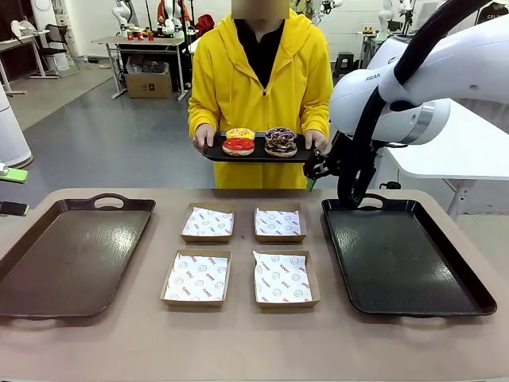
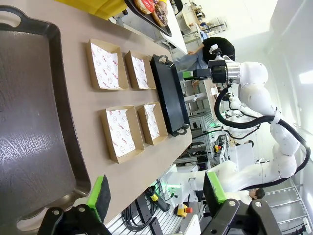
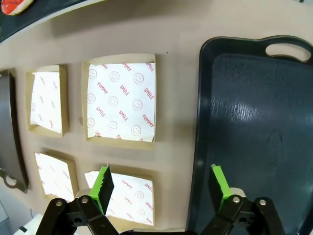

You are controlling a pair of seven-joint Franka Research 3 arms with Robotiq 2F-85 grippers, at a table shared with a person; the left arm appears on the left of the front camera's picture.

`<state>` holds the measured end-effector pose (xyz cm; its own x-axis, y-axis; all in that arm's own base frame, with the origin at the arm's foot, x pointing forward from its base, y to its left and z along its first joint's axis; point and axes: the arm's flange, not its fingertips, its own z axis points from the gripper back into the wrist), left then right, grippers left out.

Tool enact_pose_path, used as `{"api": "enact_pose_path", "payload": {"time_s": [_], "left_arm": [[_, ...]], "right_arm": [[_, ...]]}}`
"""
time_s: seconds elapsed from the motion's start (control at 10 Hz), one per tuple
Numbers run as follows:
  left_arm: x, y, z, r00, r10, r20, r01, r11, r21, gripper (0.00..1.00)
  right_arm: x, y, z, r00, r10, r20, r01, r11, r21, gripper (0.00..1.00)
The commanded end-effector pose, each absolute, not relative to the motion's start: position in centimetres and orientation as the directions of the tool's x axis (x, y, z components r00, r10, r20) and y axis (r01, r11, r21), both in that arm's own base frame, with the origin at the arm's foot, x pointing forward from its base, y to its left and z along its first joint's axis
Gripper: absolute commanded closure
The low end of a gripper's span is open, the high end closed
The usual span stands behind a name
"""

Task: Individually package the donuts and arrange them on the tray.
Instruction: Pick up one Paper togo box.

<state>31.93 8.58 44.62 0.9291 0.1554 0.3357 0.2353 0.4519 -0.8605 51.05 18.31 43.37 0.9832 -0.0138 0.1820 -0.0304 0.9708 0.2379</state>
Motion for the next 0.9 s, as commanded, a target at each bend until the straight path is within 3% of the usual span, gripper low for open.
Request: {"api": "enact_pose_path", "payload": {"time_s": [0.0, 0.4, 0.8], "left_arm": [[31.9, 8.7, 44.7, 0.928, 0.158, 0.338, 0.238, 0.447, -0.862, 0.0], [31.9, 8.7, 44.7, 0.928, 0.158, 0.338, 0.238, 0.447, -0.862, 0.0], [31.9, 8.7, 44.7, 0.928, 0.158, 0.338, 0.238, 0.447, -0.862, 0.0]], "right_arm": [[51.0, 18.3, 43.4, 0.983, -0.013, 0.182, -0.031, 0.971, 0.239, 0.0], [55.2, 23.3, 42.3, 0.999, 0.033, 0.013, -0.034, 0.996, 0.081, 0.0], [57.3, 27.9, 38.0, 0.997, 0.074, -0.013, -0.074, 0.997, -0.027, 0.0]]}}
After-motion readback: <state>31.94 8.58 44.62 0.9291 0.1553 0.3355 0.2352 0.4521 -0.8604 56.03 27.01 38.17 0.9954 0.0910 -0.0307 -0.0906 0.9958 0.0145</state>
